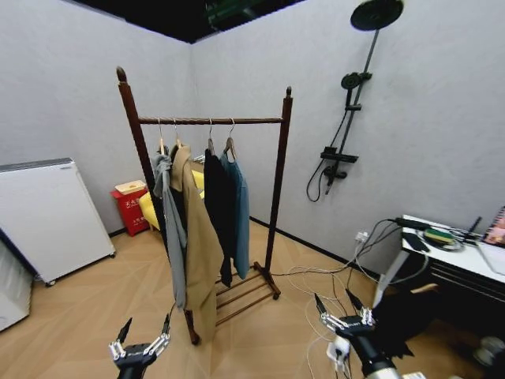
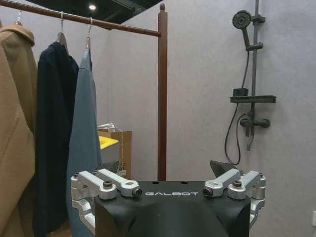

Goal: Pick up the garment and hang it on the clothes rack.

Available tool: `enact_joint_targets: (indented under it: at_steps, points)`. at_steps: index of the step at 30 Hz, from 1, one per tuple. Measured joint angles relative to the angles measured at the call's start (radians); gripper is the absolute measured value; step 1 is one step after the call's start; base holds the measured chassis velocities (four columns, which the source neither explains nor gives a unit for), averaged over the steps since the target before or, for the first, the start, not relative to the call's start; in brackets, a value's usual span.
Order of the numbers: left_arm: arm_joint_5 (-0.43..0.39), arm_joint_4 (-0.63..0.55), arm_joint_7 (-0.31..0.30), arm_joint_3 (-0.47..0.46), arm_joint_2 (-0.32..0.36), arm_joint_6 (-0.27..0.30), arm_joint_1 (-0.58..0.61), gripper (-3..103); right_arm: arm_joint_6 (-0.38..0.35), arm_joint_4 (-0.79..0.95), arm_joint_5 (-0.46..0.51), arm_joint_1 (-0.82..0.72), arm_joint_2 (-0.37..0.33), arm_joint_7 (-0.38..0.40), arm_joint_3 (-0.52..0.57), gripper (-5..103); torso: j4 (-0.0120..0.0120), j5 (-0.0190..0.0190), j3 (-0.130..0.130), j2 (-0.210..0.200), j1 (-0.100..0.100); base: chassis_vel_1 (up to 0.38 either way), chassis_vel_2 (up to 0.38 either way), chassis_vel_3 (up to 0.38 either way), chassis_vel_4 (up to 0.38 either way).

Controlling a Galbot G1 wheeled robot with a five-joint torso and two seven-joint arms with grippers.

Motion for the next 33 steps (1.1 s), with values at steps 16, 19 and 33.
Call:
enact_joint_targets:
  at_steps: [16, 19, 33]
  points:
    - [0.000, 0.000, 0.000, 0.000, 0.000, 0.000, 0.000, 100, 0.000, 0.000, 0.000, 0.001, 0.000, 0.001, 0.000, 100, 0.0006, -0.0002, 0.000, 0.000, 0.001, -0.078, -0.047, -0.035, -0.074]
    - [0.000, 0.000, 0.000, 0.000, 0.000, 0.000, 0.000, 100, 0.000, 0.000, 0.000, 0.001, 0.000, 0.001, 0.000, 100, 0.0004, -0.0001, 0.000, 0.000, 0.001, -0.078, -0.111, -0.107, -0.086]
    - [0.000, 0.000, 0.000, 0.000, 0.000, 0.000, 0.000, 100, 0.000, 0.000, 0.000, 0.001, 0.000, 0.001, 0.000, 100, 0.0005, -0.0001, 0.000, 0.000, 0.001, -0.123, -0.126, -0.111, -0.126]
